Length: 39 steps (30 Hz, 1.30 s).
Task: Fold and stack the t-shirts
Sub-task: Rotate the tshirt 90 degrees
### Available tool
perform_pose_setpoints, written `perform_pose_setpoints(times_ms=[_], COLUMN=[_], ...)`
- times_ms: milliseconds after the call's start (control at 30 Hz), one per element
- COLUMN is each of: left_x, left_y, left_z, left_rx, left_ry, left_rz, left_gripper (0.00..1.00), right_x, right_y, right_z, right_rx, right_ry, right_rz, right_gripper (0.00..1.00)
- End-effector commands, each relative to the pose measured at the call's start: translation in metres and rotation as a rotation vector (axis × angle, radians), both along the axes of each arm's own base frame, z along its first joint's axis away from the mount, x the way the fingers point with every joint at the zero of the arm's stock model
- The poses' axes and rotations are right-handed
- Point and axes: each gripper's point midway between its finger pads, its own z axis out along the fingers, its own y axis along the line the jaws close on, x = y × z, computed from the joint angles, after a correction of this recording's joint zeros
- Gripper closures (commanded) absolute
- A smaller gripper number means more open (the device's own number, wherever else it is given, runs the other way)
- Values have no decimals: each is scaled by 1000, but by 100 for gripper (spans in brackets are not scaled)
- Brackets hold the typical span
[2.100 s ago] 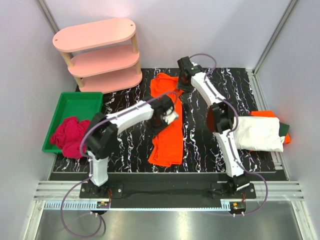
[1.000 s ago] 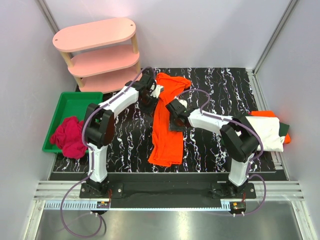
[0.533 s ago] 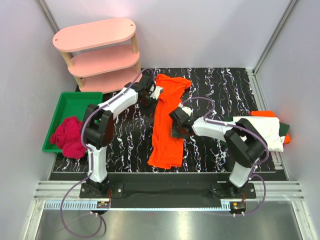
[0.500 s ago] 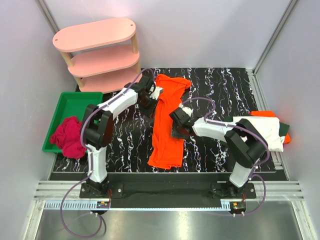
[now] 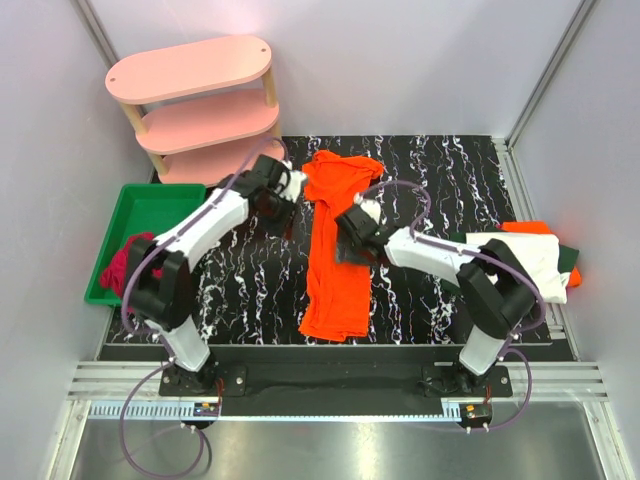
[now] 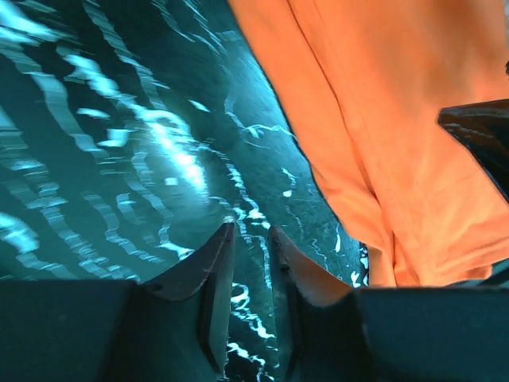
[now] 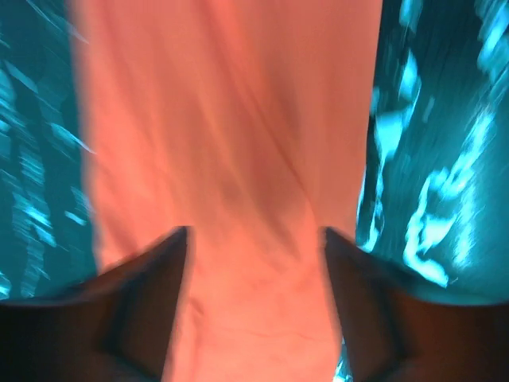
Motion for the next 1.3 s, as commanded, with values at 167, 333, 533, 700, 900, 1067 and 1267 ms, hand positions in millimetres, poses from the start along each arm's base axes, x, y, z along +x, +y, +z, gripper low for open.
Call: perform_pose_setpoints(times_ms=[167,333,533,700,900,1067,1267], left_x=[59,53,48,50,42,41,42], left_y=[121,145,146,153,161,173,174], left_z=[177,104,53,40,18,17,14], left_rx=[-111,-119,-158,-171,-202,-193,-187], left_ry=[-664,-820,-981,-1006,-1089,-1107,-1088], left_rz=[472,283,275,340,378,463,471], left_gripper=[53,33,29,1,1,1,1], right_x=[73,46,17,-1,-15,-19,-12], right_y=[-23,-76,-105,-127,-146,-154,-156], right_z=[217,241,238,249,262,261,247], right_rx=[-30,-86,-96,-114,-124,-159,-274], right_ry=[-590,-690,-704,-709,-705,-699,-694], right_rz=[-87,-192,-254,-300,-345,-353,-315], right_gripper=[0,0,0,0,0,0,0])
